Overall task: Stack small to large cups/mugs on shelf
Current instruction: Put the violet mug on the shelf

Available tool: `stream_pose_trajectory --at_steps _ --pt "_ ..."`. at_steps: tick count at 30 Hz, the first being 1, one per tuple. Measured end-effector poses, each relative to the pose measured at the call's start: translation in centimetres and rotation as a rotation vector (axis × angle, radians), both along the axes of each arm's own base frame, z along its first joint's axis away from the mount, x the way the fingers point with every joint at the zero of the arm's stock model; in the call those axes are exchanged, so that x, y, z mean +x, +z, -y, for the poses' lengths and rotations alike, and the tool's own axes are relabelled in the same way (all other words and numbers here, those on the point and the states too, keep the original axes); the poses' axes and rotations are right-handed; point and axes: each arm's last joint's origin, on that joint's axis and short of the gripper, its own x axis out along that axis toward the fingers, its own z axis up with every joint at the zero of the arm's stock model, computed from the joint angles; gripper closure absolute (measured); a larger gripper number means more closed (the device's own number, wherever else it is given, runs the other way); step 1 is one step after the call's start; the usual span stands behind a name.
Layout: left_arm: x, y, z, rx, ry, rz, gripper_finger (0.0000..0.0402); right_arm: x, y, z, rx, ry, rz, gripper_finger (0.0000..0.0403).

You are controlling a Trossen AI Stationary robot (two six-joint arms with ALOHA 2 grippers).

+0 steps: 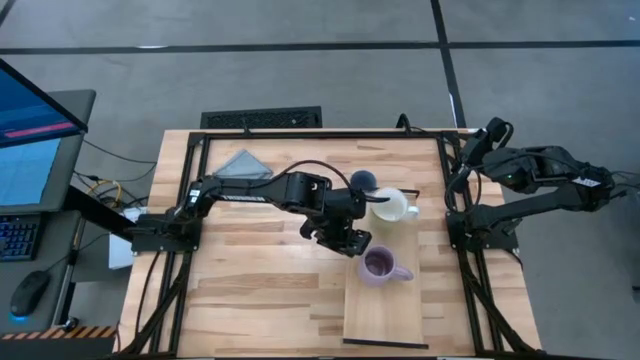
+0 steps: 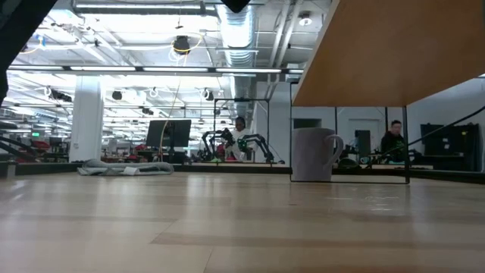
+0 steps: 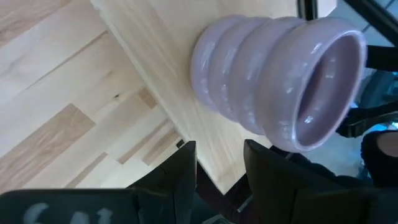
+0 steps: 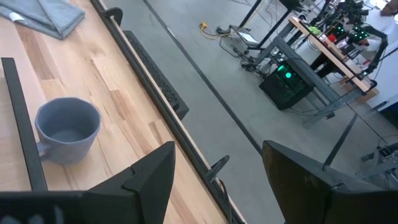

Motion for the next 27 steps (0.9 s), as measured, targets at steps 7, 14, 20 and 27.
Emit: stream_pose_trajectory --at_steps 7,14,20,27 --pt "1.0 -1.2 0.2 -0.025 -0.011 -0.011 0.0277 0.0 0.0 0.0 0.000 0.000 0.000 0.0138" --pt "1.6 -1.6 -0.1 -0.065 -0.028 0.014 0.0277 -0.1 -0.1 0.0 -0.001 0.001 -0.021 0.0138" --pt "1.9 -1.4 -0.1 -0.098 -0.009 0.027 0.0277 -0.1 -0.2 0.0 -0.002 0.002 -0.027 0.0138" --pt "2.0 -1.2 0.3 -0.118 0.008 0.039 0.0277 -0.2 -0.2 0.0 -0.003 0.002 -0.036 0.0138"
